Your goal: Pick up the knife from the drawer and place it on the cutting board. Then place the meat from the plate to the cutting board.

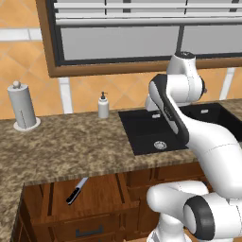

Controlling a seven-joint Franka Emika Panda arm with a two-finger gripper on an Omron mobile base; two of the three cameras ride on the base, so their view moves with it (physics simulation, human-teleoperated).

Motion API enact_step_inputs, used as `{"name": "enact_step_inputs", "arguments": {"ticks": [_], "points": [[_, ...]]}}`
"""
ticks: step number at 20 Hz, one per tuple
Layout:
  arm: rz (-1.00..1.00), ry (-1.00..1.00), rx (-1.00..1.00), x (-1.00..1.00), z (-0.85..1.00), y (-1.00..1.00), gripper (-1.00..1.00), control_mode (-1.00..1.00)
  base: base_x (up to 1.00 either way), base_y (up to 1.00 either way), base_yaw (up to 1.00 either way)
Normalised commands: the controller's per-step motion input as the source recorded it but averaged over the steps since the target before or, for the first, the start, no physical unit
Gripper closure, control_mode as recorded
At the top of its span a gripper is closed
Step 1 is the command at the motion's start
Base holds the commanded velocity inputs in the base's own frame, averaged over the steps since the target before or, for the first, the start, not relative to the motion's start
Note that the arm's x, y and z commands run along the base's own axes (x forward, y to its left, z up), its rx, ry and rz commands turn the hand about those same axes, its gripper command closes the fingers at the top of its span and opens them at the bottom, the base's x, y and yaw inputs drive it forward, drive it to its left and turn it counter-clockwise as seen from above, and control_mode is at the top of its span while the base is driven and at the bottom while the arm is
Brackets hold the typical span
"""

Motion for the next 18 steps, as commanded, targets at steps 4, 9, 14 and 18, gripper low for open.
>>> {"name": "enact_step_inputs", "arguments": {"ticks": [4, 9, 14, 18], "points": [[0.0, 0.0, 0.0, -0.12, -0.1, -0.03, -1.0, -1.0, 0.0, 0.0, 0.0], [0.0, 0.0, 0.0, -0.01, 0.0, 0.0, -1.0, 1.0, -0.03, -0.02, 0.0], [0.0, 0.0, 0.0, 0.0, 0.0, 0.0, -1.0, 1.0, -0.22, -0.77, 0.33], [0.0, 0.0, 0.0, 0.0, 0.0, 0.0, -1.0, 1.0, -0.28, -0.96, 0.49]]}}
